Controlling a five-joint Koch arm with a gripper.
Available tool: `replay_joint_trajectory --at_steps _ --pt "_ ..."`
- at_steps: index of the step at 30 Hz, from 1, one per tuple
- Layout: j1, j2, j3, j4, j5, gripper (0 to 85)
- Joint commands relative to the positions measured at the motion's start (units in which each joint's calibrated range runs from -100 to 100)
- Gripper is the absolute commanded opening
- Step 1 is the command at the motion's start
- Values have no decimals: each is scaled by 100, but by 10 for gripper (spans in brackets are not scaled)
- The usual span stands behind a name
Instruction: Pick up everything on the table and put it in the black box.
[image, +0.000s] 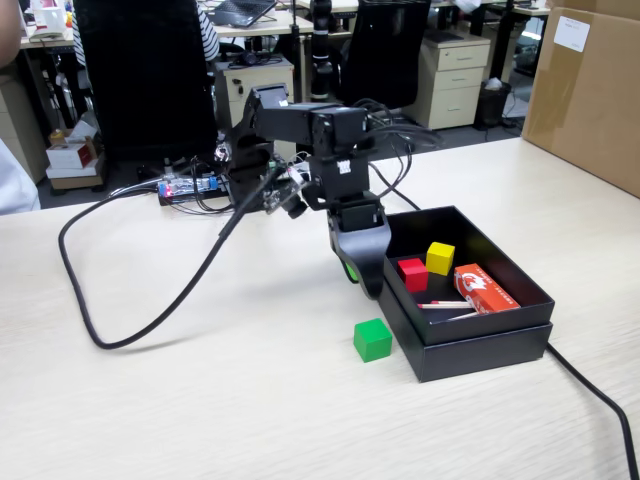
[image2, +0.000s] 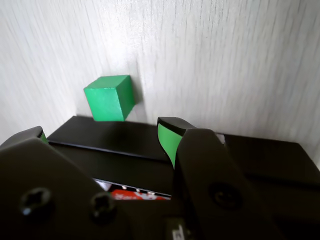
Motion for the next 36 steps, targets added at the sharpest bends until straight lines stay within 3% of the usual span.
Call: replay_joint_trajectory --at_steps 1,15,19,20,21,22,29,32,36 --pt "15 163 590 335 -68 456" --pt "-24 1437 1052 766 -366 444" --pt "-34 1552 1052 766 -479 274" --pt "-39 1575 1061 766 -479 202" --pt "-63 1563 1070 766 -479 31" --pt "-68 1563 1070 766 -479 9" --pt "-127 381 753 360 -425 9" --pt "-20 -1650 -136 257 -430 9" --pt "298 -2935 -516 248 -425 9"
